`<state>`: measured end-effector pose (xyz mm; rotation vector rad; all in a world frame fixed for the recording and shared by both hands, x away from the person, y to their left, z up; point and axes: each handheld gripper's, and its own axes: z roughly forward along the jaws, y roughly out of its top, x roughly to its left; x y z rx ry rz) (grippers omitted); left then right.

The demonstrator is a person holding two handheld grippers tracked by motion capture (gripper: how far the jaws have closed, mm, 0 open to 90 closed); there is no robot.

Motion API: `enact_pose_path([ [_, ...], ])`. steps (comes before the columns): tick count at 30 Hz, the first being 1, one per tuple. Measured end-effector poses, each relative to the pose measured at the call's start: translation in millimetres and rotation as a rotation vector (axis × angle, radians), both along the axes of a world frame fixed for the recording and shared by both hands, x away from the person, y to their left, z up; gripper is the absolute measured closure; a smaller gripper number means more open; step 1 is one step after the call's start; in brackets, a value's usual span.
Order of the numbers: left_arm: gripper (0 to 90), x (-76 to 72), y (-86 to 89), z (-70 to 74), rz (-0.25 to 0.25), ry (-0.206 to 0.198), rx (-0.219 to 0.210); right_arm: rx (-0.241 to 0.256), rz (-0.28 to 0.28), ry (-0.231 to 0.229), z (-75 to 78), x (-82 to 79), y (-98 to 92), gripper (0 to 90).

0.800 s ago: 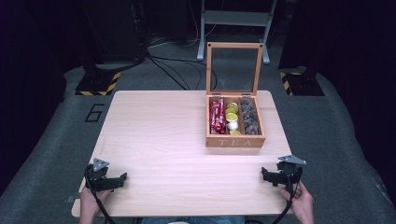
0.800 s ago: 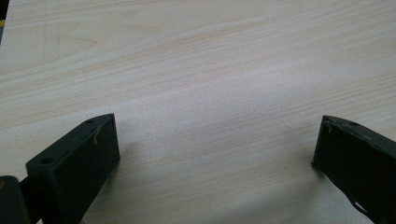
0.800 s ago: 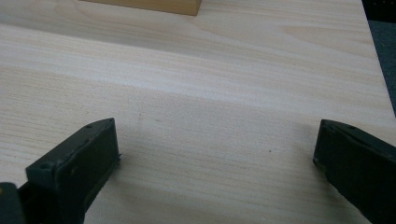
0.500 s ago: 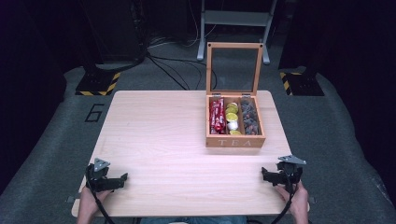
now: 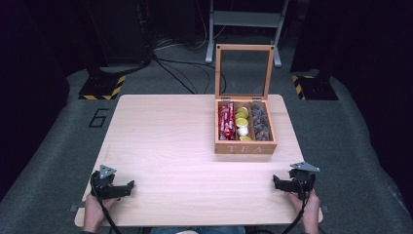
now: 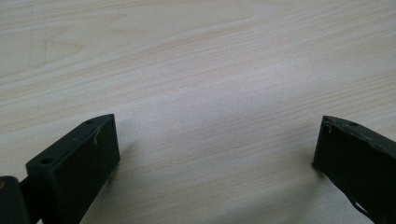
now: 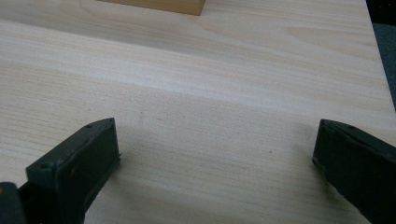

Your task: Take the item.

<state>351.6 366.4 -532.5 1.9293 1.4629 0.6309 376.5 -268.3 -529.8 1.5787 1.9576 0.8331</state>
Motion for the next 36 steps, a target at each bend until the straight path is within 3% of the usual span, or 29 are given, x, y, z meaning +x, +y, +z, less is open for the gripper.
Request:
enact_pose_path([
  [9, 0.1, -1.6, -7.6, 7.6, -0.023, -0.004, 0.010, -0.002, -0.001, 0.000, -0.1, -0.1, 0.0, 0.0],
  [17, 0.0, 0.9, -25.9, 23.3, -0.100, -0.023, 0.015, -0.003, -0.005, 0.001, 0.0, -0.6, 0.4, 0.0],
  [24, 0.0, 9.2, -43.5, 39.8, -0.161, -0.053, 0.003, -0.002, -0.007, 0.002, 0.0, -0.6, 0.5, 0.0],
  [36, 0.0, 24.8, -64.0, 52.1, -0.215, -0.063, -0.013, -0.001, -0.007, 0.003, 0.0, -0.5, 0.6, 0.0],
])
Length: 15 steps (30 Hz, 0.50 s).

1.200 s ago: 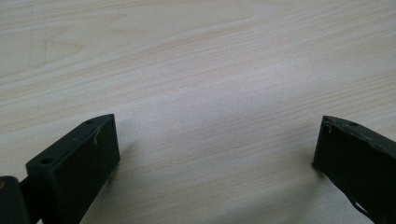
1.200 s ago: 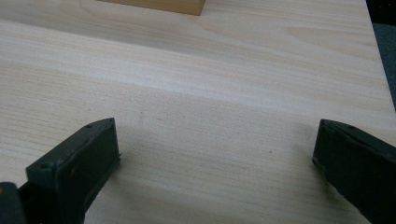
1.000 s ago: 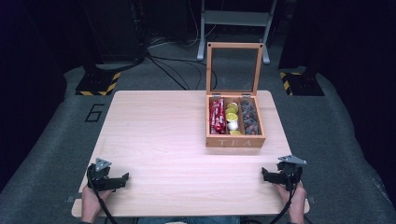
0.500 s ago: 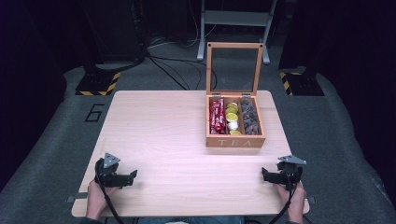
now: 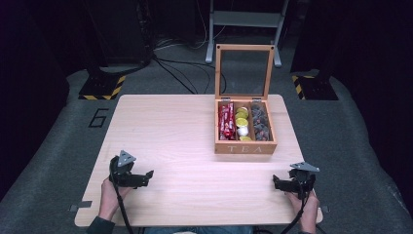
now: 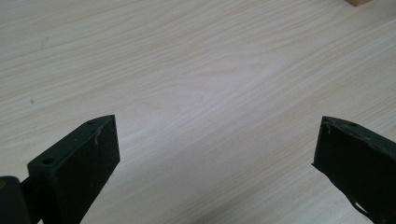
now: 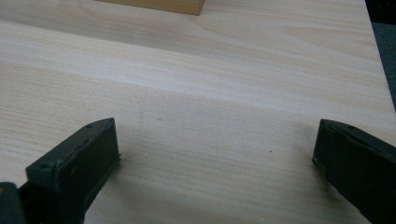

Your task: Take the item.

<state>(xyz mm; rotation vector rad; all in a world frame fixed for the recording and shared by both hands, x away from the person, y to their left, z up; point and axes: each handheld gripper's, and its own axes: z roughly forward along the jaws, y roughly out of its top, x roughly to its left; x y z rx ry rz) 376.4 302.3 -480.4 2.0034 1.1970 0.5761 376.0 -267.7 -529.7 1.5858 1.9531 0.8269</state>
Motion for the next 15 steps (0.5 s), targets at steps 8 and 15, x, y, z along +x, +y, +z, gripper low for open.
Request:
enact_pose_path([
  [8, 0.5, 13.6, -15.3, 7.4, -0.049, 0.009, -0.007, -0.001, -0.001, 0.000, 0.0, -0.1, 0.1, 0.0],
  [15, 1.0, 21.7, -25.2, 15.3, -0.075, 0.005, -0.013, 0.000, -0.001, 0.000, 0.0, -0.1, 0.1, 0.0],
])
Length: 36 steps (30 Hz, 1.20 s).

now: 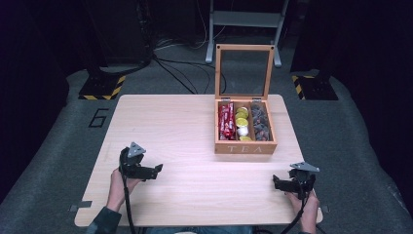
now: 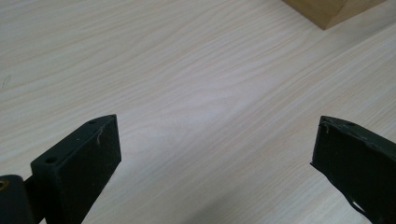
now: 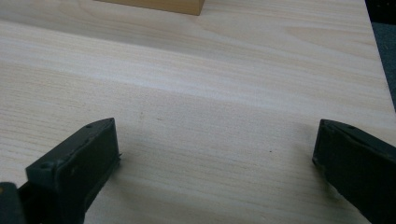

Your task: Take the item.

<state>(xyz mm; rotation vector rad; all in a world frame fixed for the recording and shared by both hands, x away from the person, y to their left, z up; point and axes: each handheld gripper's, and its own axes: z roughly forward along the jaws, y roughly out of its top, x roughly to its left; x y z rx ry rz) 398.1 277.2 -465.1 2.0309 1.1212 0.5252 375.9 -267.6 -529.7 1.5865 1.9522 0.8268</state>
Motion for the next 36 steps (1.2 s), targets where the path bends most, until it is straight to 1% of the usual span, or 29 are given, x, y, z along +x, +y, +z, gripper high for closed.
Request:
enact_pose_path([
  [1, 1.1, 2.1, -3.0, 3.1, -0.012, -0.004, 0.001, 0.000, 0.000, 0.000, 0.0, 0.0, 0.0, 0.0],
  [4, 1.3, 4.8, -6.0, 5.3, -0.020, -0.008, 0.002, 0.001, 0.000, 0.000, 0.0, 0.0, 0.0, 0.0],
  [6, 1.4, 7.9, -8.6, 8.1, -0.034, -0.009, 0.011, 0.000, 0.000, 0.000, 0.0, 0.0, 0.0, 0.0],
  [7, 1.5, 11.1, -11.5, 11.2, -0.045, -0.012, 0.011, 0.000, 0.000, 0.000, 0.0, 0.0, 0.0, 0.0],
  [10, 2.1, 14.3, -14.3, 14.1, -0.050, -0.015, 0.001, 0.000, 0.000, 0.000, 0.0, 0.0, 0.0, 0.0],
  [11, 2.2, 17.9, -16.6, 17.1, -0.063, -0.008, 0.005, 0.000, 0.000, 0.000, 0.0, 0.0, 0.0, 0.0],
  [16, 2.5, 23.9, -22.9, 22.5, -0.073, -0.014, 0.006, 0.000, 0.000, 0.000, 0.0, 0.0, 0.0, 0.0],
  [17, 2.6, 27.6, -26.7, 24.3, -0.082, -0.014, -0.002, 0.000, 0.000, 0.000, 0.0, 0.0, 0.0, 0.0],
  [18, 2.7, 27.6, -26.7, 24.3, -0.082, -0.014, -0.002, 0.000, 0.000, 0.000, 0.0, 0.0, 0.0, 0.0],
  [20, 2.9, 31.3, -30.8, 26.0, -0.098, -0.012, -0.003, 0.000, 0.000, 0.000, 0.0, 0.0, 0.0, 0.0],
  [21, 3.1, 32.6, -33.4, 26.6, -0.100, -0.010, -0.015, 0.000, 0.000, 0.000, 0.0, 0.0, 0.0, 0.0],
  [22, 3.4, 34.2, -36.1, 26.8, -0.102, -0.018, -0.012, 0.000, 0.000, 0.000, 0.0, 0.0, 0.0, 0.0],
  [23, 3.7, 37.6, -40.9, 28.0, -0.114, -0.013, -0.014, 0.000, 0.000, 0.000, 0.0, 0.0, 0.0, 0.0],
  [24, 3.7, 37.6, -40.9, 28.0, -0.114, -0.013, -0.014, 0.000, 0.000, 0.000, 0.0, 0.0, 0.0, 0.0],
  [25, 3.8, 40.6, -45.8, 30.3, -0.123, -0.014, -0.016, 0.000, 0.000, 0.000, 0.0, 0.0, -0.1, 0.0],
  [27, 3.8, 42.1, -47.6, 32.3, -0.132, -0.012, -0.009, 0.000, 0.000, 0.000, 0.0, 0.0, 0.0, 0.0],
  [29, 4.2, 46.2, -53.7, 36.6, -0.144, -0.021, -0.011, 0.000, 0.000, 0.000, 0.0, 0.0, 0.0, 0.0],
  [32, 4.3, 49.3, -58.1, 38.5, -0.150, -0.025, -0.015, 0.000, 0.000, 0.000, 0.0, 0.0, -0.1, 0.0],
  [33, 4.4, 52.0, -62.4, 40.7, -0.159, -0.031, -0.013, 0.000, 0.000, 0.000, 0.0, 0.0, 0.0, 0.0],
  [36, 4.6, 54.8, -67.5, 42.8, -0.169, -0.026, -0.015, 0.000, 0.000, 0.000, 0.0, 0.0, -0.1, 0.0],
])
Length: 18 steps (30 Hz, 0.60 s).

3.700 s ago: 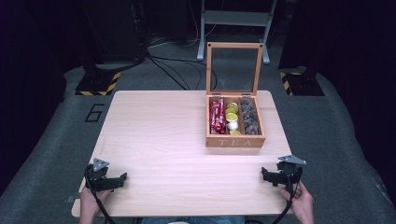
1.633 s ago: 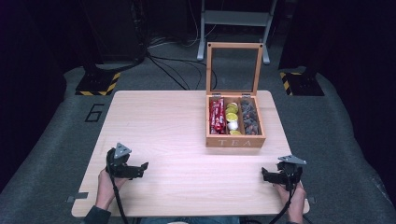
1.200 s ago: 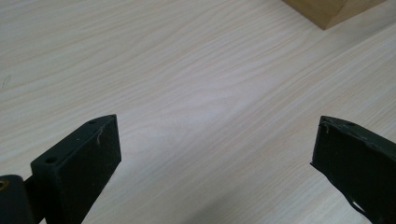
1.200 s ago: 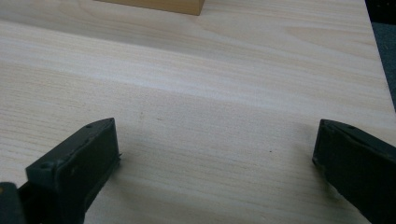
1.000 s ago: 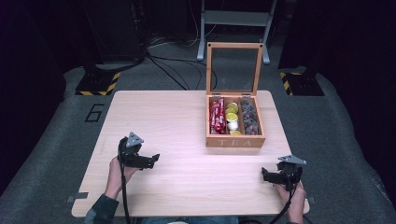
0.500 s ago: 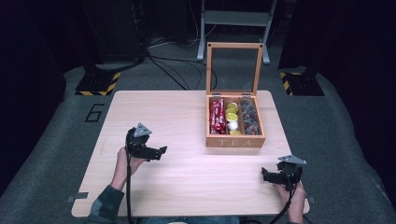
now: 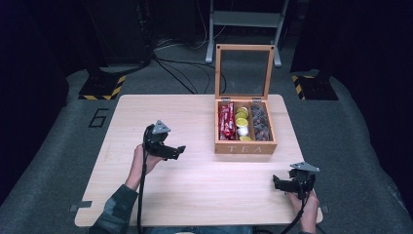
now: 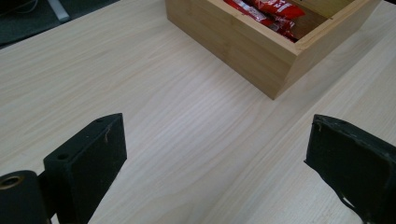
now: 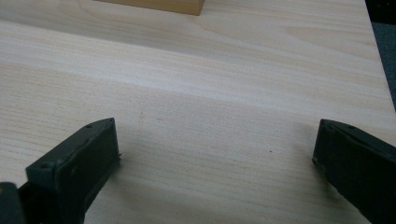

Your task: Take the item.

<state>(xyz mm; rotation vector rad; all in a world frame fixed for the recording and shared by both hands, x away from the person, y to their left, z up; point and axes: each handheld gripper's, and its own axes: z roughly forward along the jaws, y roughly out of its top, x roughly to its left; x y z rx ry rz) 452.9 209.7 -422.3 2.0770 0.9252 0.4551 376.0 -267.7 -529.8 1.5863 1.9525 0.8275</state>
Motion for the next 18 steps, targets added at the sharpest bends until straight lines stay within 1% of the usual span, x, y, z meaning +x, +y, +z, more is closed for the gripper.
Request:
enact_pose_path([
  [1, 4.7, 2.8, -4.9, 2.7, -0.008, 0.001, -0.001, 0.000, -0.001, 0.000, 0.0, 0.0, 0.1, 0.0],
  [3, 4.6, 4.4, -7.2, 4.2, -0.012, -0.003, -0.001, 0.000, 0.000, 0.000, 0.0, 0.0, 0.0, 0.0],
  [4, 4.8, 5.6, -9.2, 6.1, -0.016, -0.006, 0.006, 0.000, 0.000, 0.000, 0.0, 0.0, 0.0, 0.0],
  [5, 4.8, 8.5, -13.2, 8.7, -0.024, -0.008, 0.004, 0.000, 0.000, -0.001, -0.1, 0.0, 0.0, 0.0],
  [7, 4.8, 9.8, -15.4, 9.7, -0.023, -0.011, -0.001, 0.000, 0.000, -0.001, -0.1, 0.0, 0.1, 0.0],
  [9, 4.8, 12.9, -19.3, 12.1, -0.032, -0.007, -0.001, 0.001, -0.001, -0.001, -0.1, 0.0, 0.1, 0.0],
  [10, 5.0, 14.2, -21.4, 12.6, -0.034, -0.015, -0.001, 0.000, -0.001, 0.000, 0.0, 0.0, 0.1, 0.0],
  [13, 5.0, 21.0, -29.4, 15.0, -0.046, -0.006, -0.006, 0.000, 0.000, 0.000, 0.0, 0.0, 0.0, 0.0],
  [14, 5.1, 21.0, -29.4, 15.0, -0.046, -0.006, -0.006, 0.000, 0.000, -0.001, -0.1, 0.0, 0.0, 0.0],
  [15, 5.1, 24.3, -33.2, 17.4, -0.054, -0.005, 0.003, 0.000, 0.000, -0.001, 0.0, 0.0, 0.1, 0.0],
  [18, 5.5, 27.7, -38.0, 19.0, -0.058, -0.005, -0.002, 0.000, 0.000, 0.000, 0.0, 0.0, 0.1, 0.0],
])
